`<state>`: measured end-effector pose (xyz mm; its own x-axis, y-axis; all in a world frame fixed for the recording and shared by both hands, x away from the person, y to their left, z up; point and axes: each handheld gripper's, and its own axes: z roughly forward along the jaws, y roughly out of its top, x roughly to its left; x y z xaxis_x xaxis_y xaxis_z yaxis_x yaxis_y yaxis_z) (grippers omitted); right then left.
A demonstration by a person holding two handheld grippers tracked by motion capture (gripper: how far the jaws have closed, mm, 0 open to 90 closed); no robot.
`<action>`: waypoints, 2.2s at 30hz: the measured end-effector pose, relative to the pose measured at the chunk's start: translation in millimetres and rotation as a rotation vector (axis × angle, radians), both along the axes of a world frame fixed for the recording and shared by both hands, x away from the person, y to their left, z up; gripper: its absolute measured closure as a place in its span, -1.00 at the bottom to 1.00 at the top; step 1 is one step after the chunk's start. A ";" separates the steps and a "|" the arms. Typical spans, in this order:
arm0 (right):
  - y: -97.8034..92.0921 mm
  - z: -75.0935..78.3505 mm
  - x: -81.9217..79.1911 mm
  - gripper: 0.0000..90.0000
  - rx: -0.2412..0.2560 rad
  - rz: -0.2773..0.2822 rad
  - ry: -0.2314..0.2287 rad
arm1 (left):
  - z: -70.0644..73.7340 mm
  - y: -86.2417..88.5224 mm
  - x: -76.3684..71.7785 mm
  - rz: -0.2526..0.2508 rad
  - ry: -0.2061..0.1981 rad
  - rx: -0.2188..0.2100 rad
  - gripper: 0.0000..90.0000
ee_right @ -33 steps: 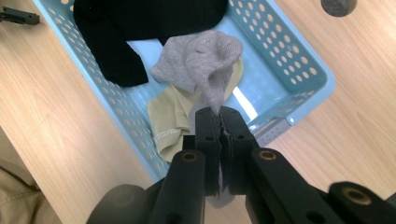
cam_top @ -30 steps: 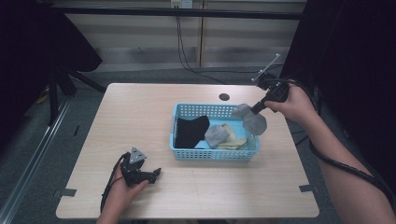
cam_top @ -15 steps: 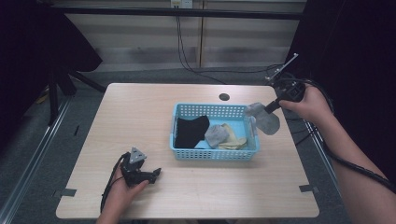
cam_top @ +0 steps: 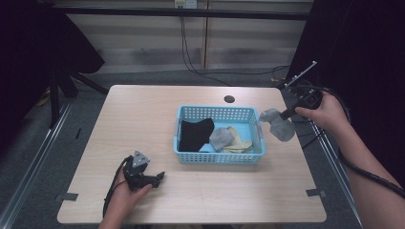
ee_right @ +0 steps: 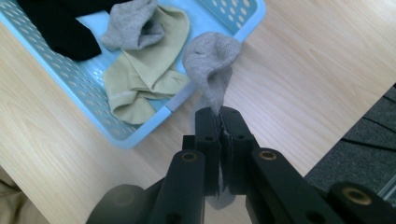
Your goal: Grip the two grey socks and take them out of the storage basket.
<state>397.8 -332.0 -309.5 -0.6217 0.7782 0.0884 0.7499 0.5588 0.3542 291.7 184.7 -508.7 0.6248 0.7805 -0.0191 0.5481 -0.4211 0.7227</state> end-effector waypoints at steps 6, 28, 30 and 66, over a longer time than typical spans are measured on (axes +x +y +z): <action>-12.4 -10.9 -2.6 0.93 0.006 -0.034 0.003 | -0.2 -0.3 -0.2 0.004 -0.001 -0.003 -0.68; -27.2 -76.6 -9.7 0.92 0.040 -0.080 0.082 | 0.1 0.4 -0.2 -0.004 0.001 0.006 -0.68; -25.5 -82.4 -10.0 0.92 0.048 -0.079 0.084 | 0.1 0.4 -0.2 -0.004 0.001 0.006 -0.68; 41.6 -61.9 -1.1 0.02 0.015 -0.006 -0.021 | 0.0 0.2 -0.4 -0.001 0.002 0.004 -0.68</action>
